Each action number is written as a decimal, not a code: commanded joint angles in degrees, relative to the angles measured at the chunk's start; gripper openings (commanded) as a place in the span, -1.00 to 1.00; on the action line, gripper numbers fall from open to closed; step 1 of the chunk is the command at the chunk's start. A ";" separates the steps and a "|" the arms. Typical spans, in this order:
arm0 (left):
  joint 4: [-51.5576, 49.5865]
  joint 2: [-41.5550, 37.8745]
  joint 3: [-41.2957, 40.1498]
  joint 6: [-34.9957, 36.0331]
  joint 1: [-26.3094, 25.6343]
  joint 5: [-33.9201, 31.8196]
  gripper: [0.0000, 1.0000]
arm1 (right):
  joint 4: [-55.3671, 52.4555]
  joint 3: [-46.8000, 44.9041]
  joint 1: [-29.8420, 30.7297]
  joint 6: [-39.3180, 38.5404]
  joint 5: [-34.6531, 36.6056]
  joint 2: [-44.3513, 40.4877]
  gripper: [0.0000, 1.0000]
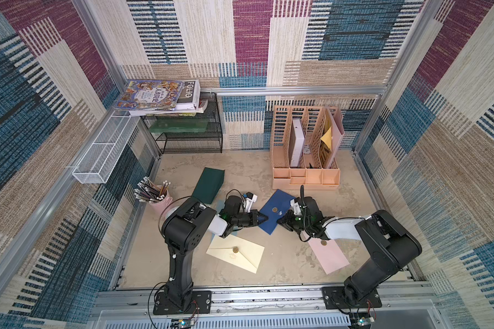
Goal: Open the envelope
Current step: Pick up the envelope from the center of the board.
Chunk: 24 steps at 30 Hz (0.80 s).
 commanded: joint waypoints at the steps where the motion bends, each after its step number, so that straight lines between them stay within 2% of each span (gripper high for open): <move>1: -7.78 -4.22 0.30 3.16 0.14 -1.47 -0.66 | -1.03 0.64 0.09 -3.52 -1.52 -2.06 -1.00; 4: -13.71 -9.31 3.20 6.03 0.35 -0.32 -0.52 | -5.24 1.08 0.00 -7.15 -3.53 -5.94 -1.00; 8: -20.60 -15.15 6.79 9.87 1.04 0.98 -0.44 | -12.80 1.83 -0.66 -12.60 -4.24 -12.74 -1.00; 12: -21.28 -19.46 7.16 10.56 3.24 4.13 -0.36 | -18.91 3.07 -1.59 -17.41 -7.37 -17.93 -1.00; 16: -18.74 -22.04 6.02 9.82 5.95 9.37 -0.28 | -21.99 3.41 -2.33 -21.81 -12.83 -22.72 -1.00; 21: -3.51 -22.69 3.18 1.60 8.87 18.23 -0.13 | -23.16 3.78 -4.07 -26.58 -23.03 -27.90 -1.00; 24: -2.03 -23.15 3.79 0.45 9.15 21.13 -0.13 | -22.61 3.47 -4.90 -27.76 -26.54 -31.20 -1.00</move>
